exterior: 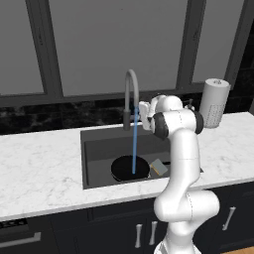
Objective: Pick the pan and sponge and place them into the sink. Then turn on the water.
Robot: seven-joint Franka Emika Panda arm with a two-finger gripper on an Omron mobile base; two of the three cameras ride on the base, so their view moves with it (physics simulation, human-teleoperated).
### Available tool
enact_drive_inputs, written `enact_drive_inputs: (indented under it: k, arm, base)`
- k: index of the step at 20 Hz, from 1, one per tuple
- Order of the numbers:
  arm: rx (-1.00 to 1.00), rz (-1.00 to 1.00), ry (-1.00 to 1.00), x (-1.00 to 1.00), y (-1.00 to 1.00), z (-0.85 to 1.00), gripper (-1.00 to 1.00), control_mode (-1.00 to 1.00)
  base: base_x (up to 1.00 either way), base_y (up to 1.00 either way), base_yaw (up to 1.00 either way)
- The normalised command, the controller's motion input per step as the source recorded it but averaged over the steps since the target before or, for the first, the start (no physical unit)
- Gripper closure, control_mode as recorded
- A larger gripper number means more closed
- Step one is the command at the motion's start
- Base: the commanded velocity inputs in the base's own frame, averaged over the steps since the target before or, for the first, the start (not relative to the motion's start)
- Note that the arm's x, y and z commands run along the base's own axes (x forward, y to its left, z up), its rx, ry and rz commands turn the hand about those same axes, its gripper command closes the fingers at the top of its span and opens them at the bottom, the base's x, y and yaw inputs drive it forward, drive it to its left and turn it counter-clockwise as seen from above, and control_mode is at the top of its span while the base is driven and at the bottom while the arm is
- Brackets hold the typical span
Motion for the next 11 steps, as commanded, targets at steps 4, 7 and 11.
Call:
enact_drive_inputs:
  k: [4, 7, 11]
  arm:
    - [0.1, -0.04, 0.09, 0.0, -0.01, -0.12, 1.0, -1.0]
    - [0.0, 0.0, 0.03, 0.0, 0.0, 0.0, 1.0, -1.0]
    - [0.0, 0.0, 0.0, 0.0, 0.0, 0.0, 1.0, -1.0]
  base:
    - [0.0, 0.0, 0.0]
    - [0.0, 0.0, 0.0]
    - [0.0, 0.0, 0.0]
